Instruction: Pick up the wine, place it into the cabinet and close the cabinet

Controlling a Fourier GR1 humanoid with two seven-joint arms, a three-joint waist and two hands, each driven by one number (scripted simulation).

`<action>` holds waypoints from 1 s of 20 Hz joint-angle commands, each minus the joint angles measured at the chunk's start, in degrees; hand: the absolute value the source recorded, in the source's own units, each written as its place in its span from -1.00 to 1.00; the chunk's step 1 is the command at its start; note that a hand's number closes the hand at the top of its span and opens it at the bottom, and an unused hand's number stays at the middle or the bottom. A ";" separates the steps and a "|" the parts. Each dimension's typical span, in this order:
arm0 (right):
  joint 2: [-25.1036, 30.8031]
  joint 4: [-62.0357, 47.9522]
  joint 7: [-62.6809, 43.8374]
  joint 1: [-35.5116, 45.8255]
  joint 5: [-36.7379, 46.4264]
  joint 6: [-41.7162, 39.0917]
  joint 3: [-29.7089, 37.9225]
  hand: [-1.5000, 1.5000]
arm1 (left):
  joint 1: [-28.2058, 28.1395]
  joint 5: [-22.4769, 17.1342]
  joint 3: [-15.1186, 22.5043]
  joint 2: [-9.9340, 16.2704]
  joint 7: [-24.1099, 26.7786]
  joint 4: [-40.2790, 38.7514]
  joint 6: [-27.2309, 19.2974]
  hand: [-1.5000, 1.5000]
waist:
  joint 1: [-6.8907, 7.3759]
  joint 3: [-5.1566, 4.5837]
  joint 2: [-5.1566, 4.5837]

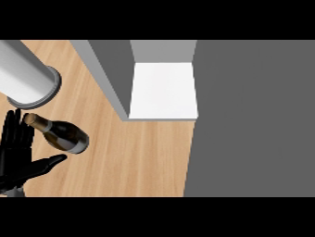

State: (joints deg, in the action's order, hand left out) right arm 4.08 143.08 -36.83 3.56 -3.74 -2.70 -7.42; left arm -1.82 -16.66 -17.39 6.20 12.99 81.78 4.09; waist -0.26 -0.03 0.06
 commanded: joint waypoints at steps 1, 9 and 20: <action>0.71 8.80 -1.47 -4.08 -4.51 -0.90 2.45 -1.00 | 0.16 0.39 0.30 -0.69 3.12 -3.88 1.00 -1.00 | -0.08 0.03 0.01; 2.17 4.88 -6.12 5.13 -3.80 0.77 4.29 -1.00 | 2.77 2.22 0.96 -1.13 8.55 -12.24 1.21 -1.00 | 0.11 0.01 -0.05; 0.44 7.27 -3.90 0.54 -1.27 0.40 0.84 -1.00 | 7.99 1.39 -0.96 1.83 13.73 -24.53 3.85 -1.00 | -0.08 0.01 -0.03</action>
State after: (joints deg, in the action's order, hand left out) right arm 5.01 143.09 -39.69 6.40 -3.63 -2.35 -6.17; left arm 4.90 -15.51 -18.21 7.51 25.02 61.37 7.41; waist -0.35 -0.02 0.04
